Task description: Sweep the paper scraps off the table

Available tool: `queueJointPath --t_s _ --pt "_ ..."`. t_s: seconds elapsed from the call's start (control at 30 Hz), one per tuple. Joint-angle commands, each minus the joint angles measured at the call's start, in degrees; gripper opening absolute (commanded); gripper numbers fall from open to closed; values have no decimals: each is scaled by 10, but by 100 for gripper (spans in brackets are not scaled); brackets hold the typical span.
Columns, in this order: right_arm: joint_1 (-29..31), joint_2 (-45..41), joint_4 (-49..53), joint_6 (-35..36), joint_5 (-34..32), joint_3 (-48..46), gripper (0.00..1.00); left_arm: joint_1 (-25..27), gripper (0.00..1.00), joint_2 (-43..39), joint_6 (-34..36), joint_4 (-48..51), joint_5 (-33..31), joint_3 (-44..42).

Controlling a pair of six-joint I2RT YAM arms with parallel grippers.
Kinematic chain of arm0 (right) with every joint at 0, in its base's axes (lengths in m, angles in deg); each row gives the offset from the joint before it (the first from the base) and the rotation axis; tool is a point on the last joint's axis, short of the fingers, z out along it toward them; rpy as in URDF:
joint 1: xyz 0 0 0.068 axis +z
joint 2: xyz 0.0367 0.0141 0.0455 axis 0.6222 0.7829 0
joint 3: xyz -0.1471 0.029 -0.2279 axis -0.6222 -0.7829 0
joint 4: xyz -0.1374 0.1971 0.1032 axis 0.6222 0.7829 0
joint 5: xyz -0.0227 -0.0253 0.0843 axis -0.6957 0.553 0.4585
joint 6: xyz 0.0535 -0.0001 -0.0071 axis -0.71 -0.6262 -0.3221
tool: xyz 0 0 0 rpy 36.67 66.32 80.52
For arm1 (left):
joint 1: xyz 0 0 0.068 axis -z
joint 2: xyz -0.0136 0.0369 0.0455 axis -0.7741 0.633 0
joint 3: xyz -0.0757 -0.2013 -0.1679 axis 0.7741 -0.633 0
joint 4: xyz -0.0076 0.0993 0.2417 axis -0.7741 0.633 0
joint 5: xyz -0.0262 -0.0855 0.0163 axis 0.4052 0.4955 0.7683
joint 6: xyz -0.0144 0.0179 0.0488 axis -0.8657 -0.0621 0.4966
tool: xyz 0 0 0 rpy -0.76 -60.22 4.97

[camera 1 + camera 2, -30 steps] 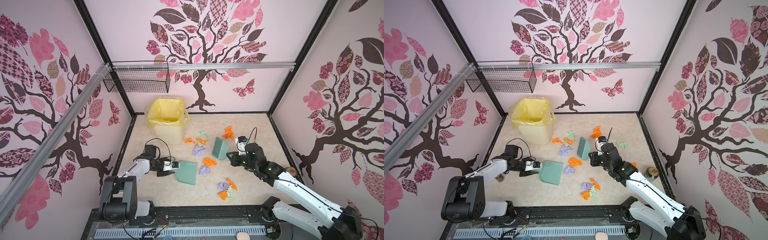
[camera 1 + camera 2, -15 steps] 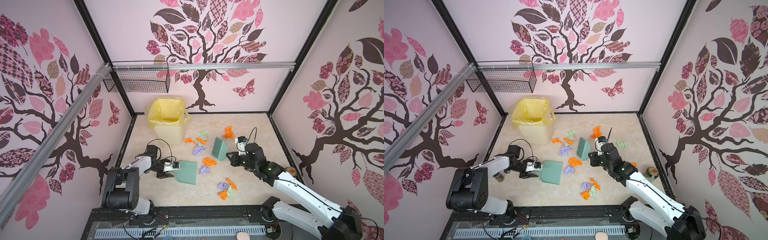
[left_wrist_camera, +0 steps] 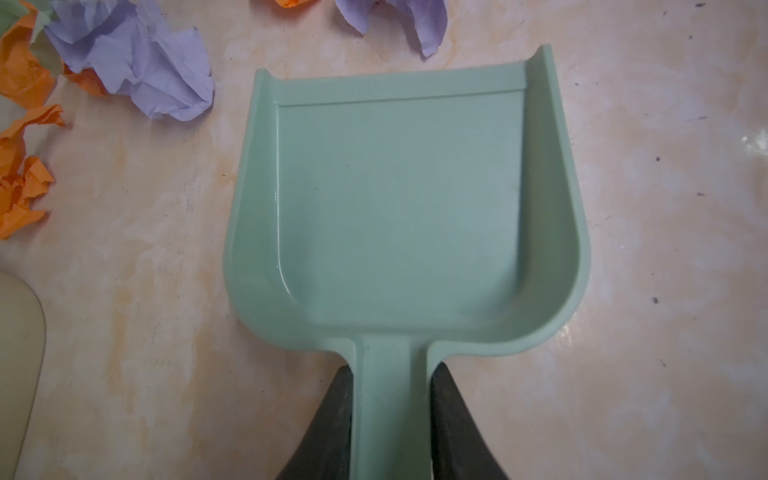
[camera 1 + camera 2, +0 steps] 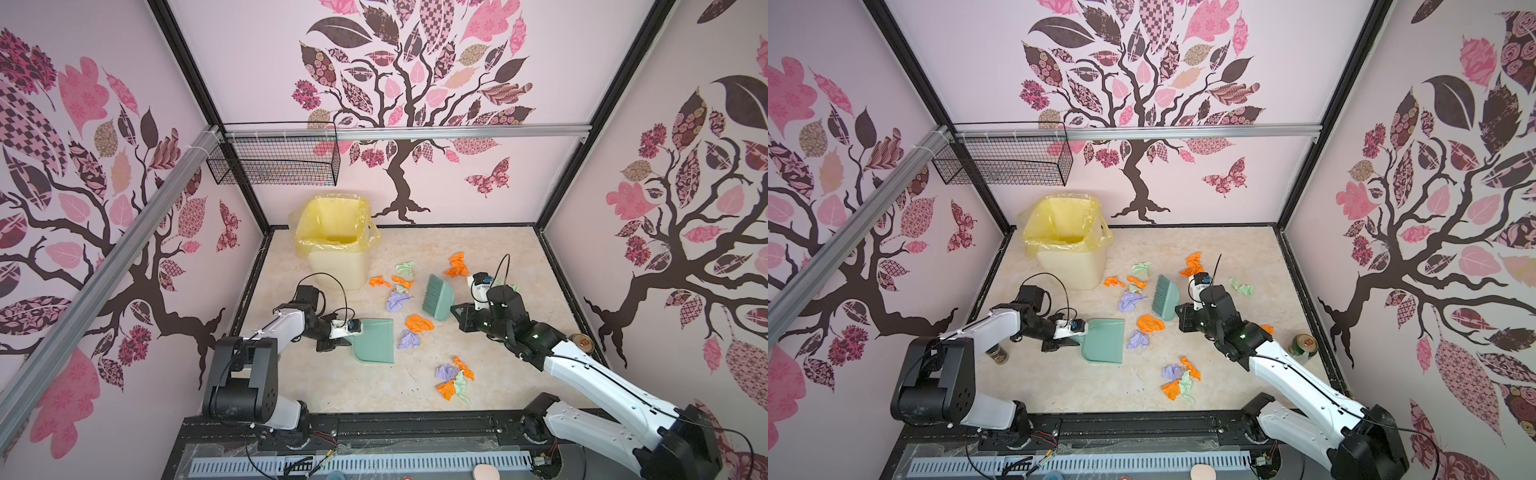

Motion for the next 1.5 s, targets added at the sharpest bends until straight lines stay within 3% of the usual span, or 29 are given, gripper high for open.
queueJointPath --t_s 0.0,0.07,0.23,0.3,0.47,0.57,0.87,1.13,1.47 --pt "-2 -15 -6 -4 0 -5 0 4 18 -8 -13 13 13 18" --pt "-2 -20 -7 -5 -1 -8 0 4 14 -9 -19 18 13 21" --pt "-2 -31 1 -3 -2 -8 0 4 14 -19 -71 31 18 34" --pt "-2 -34 3 -2 -4 -9 0 4 13 -33 -129 10 24 33" --pt "-2 -37 4 1 -4 -12 0 9 15 -77 -362 -101 15 25" --pt "-2 -38 5 2 -4 -11 0 16 15 -98 -433 -141 -23 11" --pt "-2 -46 -11 -2 -3 -29 0 35 19 -102 -522 -147 -100 -15" --pt "-1 -50 -7 1 -6 -32 0 39 21 -77 -589 -175 -93 -28" --pt "-2 -59 -6 1 -10 -47 0 40 25 -58 -609 -214 -129 -56"
